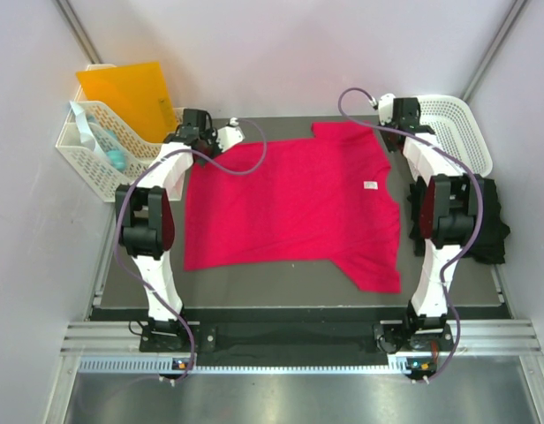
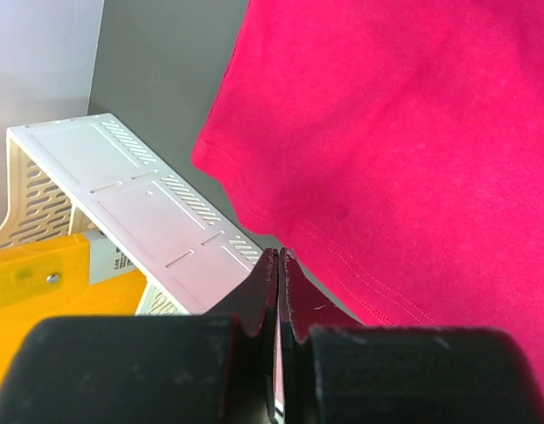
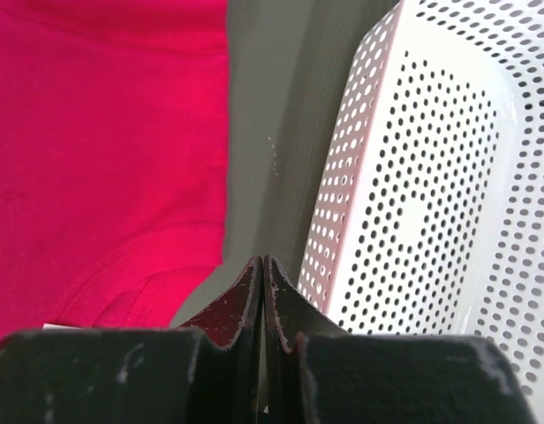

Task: Fold and stack the t-shirts
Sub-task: Flatten the tshirt out

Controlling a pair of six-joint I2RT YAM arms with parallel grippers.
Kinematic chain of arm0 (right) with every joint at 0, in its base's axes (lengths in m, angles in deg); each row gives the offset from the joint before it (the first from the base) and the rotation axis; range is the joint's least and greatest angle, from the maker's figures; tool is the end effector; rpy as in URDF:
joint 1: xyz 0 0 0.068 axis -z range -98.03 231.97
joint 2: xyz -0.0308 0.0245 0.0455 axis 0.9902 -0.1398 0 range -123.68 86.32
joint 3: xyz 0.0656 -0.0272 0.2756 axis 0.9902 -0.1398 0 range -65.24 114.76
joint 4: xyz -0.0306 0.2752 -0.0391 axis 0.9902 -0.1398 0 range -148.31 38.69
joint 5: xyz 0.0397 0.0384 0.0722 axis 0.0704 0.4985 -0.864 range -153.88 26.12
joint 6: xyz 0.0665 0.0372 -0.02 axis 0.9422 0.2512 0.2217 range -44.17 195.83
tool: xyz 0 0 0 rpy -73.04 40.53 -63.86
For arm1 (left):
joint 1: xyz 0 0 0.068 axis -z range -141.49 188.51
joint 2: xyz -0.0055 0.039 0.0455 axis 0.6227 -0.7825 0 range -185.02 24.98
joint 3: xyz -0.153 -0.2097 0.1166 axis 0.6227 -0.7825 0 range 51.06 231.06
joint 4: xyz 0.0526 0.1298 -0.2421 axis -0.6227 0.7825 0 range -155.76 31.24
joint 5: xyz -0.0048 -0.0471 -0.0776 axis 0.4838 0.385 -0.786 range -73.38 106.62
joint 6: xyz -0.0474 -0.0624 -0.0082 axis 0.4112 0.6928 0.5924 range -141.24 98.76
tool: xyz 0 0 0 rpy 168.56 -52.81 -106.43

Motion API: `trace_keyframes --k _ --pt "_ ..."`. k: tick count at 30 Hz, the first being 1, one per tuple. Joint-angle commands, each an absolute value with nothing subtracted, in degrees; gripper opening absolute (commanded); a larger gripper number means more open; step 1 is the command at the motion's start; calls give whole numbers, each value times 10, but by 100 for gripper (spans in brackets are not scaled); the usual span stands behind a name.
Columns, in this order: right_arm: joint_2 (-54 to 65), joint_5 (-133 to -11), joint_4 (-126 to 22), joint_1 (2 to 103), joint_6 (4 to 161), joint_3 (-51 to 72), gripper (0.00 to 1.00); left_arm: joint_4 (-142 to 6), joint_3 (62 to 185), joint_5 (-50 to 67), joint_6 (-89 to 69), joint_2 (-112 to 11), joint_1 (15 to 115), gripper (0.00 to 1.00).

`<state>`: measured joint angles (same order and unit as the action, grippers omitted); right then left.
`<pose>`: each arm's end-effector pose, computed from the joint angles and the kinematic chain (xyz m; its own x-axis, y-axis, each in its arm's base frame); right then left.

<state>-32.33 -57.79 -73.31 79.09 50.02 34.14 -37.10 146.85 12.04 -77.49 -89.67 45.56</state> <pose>0.5274 0.0193 0.2321 -0.6060 -0.4638 -0.6462 -0.2600 0.8833 -0.3901 0.4957 -0.0666 0.2315 -0.2605 0.8673 -0.4242 0.7065 0.4707 0.5285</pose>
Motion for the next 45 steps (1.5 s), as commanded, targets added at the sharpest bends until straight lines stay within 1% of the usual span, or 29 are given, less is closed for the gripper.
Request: trace_keyframes --k 1,6,9,16,21,24,32,37,45 --pt "-264 -560 -696 793 488 334 0 -383 1483 105 -782 -891 460 0" --pt "-247 -546 -688 797 478 317 0 -378 1518 93 -785 -916 461 0" --pt "-217 -568 -671 794 457 299 0 -403 1528 89 -788 -923 466 0" --pt "-192 -604 -688 780 385 401 1 -438 1564 63 -761 -923 471 0" --pt "-207 -607 -713 770 379 431 0 -457 1568 28 -764 -916 473 0" --pt "-213 -606 -716 770 389 414 0 -453 1564 16 -749 -916 473 0" --pt "-231 -615 -723 770 408 320 0 -470 1487 4 -746 -902 482 0" --pt "-232 -625 -718 770 408 270 0 -475 1491 3 -737 -916 488 0" --pt "-245 -678 -761 770 409 239 0 -492 1492 26 -746 -940 496 0"
